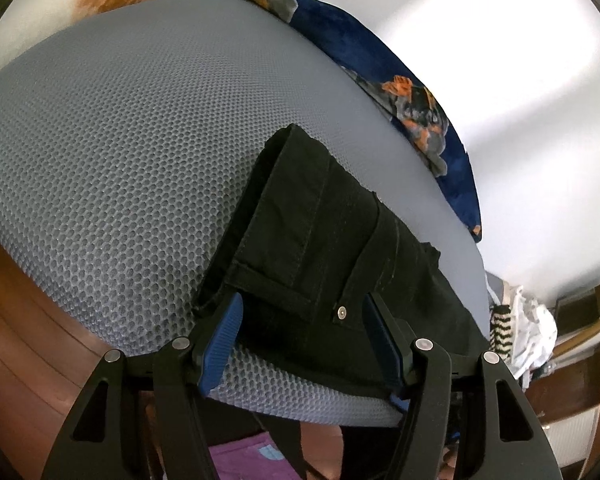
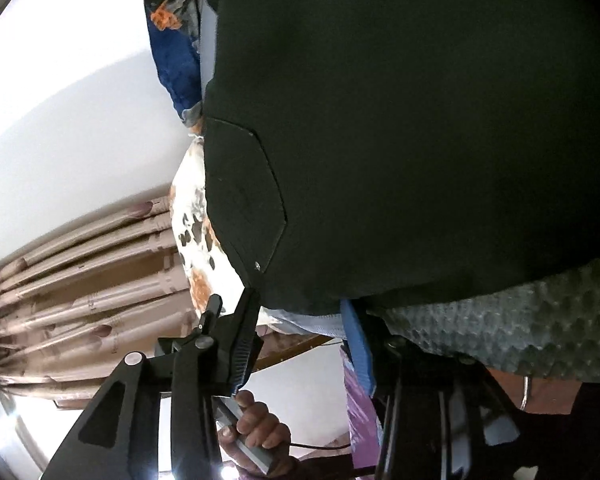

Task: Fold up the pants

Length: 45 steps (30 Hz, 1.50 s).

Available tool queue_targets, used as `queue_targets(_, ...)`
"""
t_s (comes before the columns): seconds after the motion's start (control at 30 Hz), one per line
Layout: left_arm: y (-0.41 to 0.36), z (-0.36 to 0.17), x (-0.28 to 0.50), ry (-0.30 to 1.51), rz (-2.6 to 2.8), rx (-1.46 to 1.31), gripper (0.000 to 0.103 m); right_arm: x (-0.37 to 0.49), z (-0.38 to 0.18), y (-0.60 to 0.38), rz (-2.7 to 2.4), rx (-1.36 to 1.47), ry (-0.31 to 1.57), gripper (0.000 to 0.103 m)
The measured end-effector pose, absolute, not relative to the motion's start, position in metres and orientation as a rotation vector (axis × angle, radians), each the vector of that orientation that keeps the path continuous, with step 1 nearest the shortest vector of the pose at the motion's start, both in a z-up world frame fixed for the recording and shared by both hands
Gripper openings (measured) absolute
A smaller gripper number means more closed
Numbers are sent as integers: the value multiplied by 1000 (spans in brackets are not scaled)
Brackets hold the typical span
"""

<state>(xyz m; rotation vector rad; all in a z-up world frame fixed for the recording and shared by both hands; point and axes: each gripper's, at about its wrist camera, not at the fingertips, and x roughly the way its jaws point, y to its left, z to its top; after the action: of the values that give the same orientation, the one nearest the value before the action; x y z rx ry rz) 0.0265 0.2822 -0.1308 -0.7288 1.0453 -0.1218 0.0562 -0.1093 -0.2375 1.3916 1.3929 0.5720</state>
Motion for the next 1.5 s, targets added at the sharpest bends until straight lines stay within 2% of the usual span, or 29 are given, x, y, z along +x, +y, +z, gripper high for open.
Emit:
queue_targets(0.13, 278, -131, 29, 1049, -122, -713, 63, 59, -237, -106, 579, 1368, 1393, 38)
queue_targets(0.23, 278, -131, 29, 1049, -123, -717, 63, 60, -241, -104, 580, 1353, 1397, 20)
queue_targets(0.27, 278, -131, 28, 1049, -122, -719, 63, 60, -243, -104, 575, 1346, 1399, 8)
queue_targets(0.37, 280, -131, 27, 1049, -121, -716, 63, 57, -240, -105, 576, 1303, 1386, 7)
queue_targets(1.07, 288, -142, 16, 1118, -62, -744, 63, 51, -233, -111, 575, 1234, 1373, 4)
queue_targets(1.23, 289, -136, 14, 1093, -53, -726, 63, 54, -239, -112, 604, 1337, 1362, 13)
queue_targets(1.27, 288, -134, 14, 1092, -54, -718, 63, 55, -240, -112, 596, 1343, 1365, 23)
queue_targets(1.3, 286, -134, 14, 1091, -56, -712, 63, 55, -241, -112, 588, 1347, 1368, 25)
queue_targets(1.43, 281, -133, 17, 1103, -58, -680, 63, 58, -238, -106, 591, 1343, 1359, 28)
queue_targets(1.5, 280, -134, 19, 1109, -60, -683, 63, 60, -238, -102, 601, 1330, 1351, 24)
